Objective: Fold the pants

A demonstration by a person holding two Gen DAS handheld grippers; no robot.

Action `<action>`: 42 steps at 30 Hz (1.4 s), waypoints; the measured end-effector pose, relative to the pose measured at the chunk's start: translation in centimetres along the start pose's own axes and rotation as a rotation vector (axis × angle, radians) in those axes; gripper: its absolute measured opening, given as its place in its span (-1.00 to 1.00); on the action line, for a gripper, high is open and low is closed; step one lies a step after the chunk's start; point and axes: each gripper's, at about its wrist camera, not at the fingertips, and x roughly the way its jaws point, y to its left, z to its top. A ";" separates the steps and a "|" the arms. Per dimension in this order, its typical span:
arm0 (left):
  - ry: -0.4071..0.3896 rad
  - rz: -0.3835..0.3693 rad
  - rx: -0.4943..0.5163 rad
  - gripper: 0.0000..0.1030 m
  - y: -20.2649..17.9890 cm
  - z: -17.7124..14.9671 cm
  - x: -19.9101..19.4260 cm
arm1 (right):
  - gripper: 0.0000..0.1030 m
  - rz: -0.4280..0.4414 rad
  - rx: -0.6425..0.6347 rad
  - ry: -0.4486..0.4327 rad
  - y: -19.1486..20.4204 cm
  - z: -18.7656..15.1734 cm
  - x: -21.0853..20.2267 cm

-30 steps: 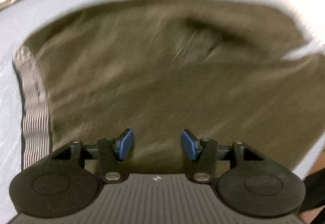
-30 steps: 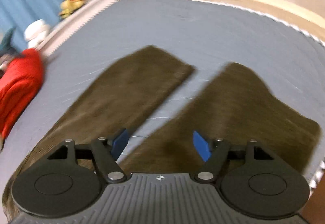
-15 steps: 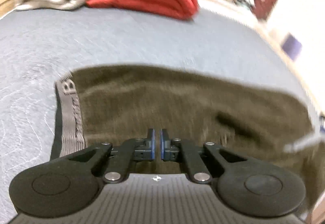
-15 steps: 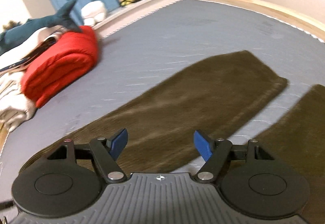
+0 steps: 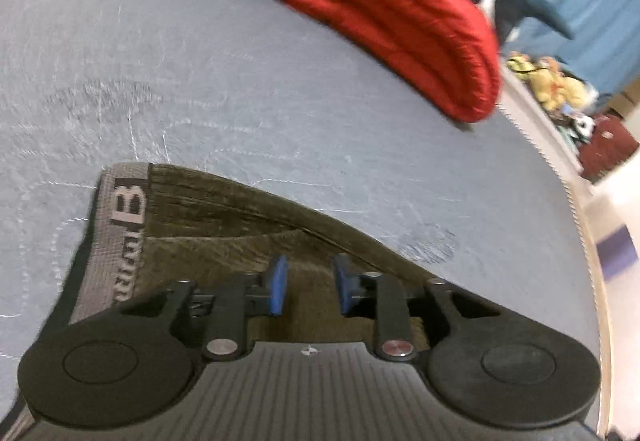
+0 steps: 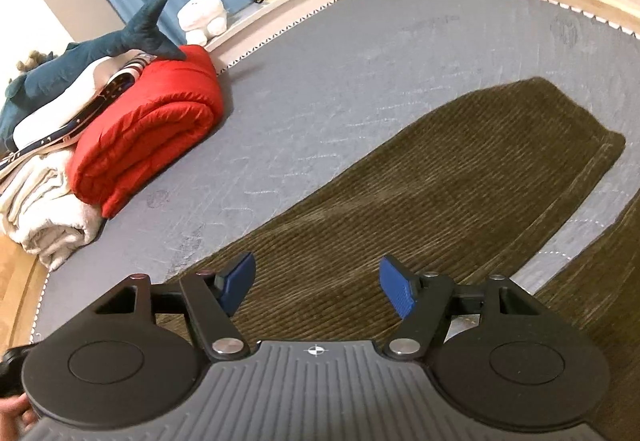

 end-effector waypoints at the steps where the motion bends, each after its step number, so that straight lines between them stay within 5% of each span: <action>1: 0.013 0.014 -0.037 -0.05 0.0 0.6 1.1 | 0.39 0.002 0.001 0.002 -0.1 0.0 0.1; 9: 0.045 0.144 -0.272 0.14 0.1 4.4 7.5 | 0.39 0.006 -0.020 -0.003 -0.9 0.7 -0.1; 14: 0.083 0.289 -0.287 0.09 -1.2 5.0 10.0 | 0.39 -0.016 -0.011 -0.015 -2.1 1.3 -0.3; 15: 0.086 0.324 -0.253 -0.04 -2.0 5.0 10.2 | 0.39 -0.020 -0.009 -0.016 -2.3 1.4 -0.4; 16: 0.088 0.364 -0.214 -0.46 -2.7 5.0 10.3 | 0.39 -0.024 -0.007 -0.016 -2.5 1.4 -0.4; 17: 0.086 0.391 -0.182 -0.64 -3.1 4.8 10.2 | 0.39 -0.028 -0.004 -0.016 -2.7 1.5 -0.4; 19: 0.073 0.365 -0.157 -0.91 -3.0 4.4 9.5 | 0.39 -0.035 -0.002 -0.018 -3.0 1.5 -0.6; 24: -0.008 0.232 -0.046 -0.94 -2.8 2.8 4.6 | 0.39 -0.073 0.013 -0.026 -3.9 1.8 -0.4; 29: -0.064 0.058 0.159 -0.95 -3.2 -0.9 -4.3 | 0.39 -0.105 0.053 -0.029 -5.4 2.0 0.3; 36: 0.011 -0.119 0.283 -0.95 0.2 -8.2 -14.0 | 0.31 -0.080 0.236 -0.074 -8.6 2.0 0.8; 39: 0.056 -0.128 0.366 -0.94 1.9 -11.6 -13.8 | 0.23 -0.045 0.277 -0.099 -9.3 2.0 1.1; 42: 0.178 -0.121 0.242 -0.95 4.8 -12.6 -11.6 | 0.22 -0.035 0.294 -0.121 -9.9 2.0 1.8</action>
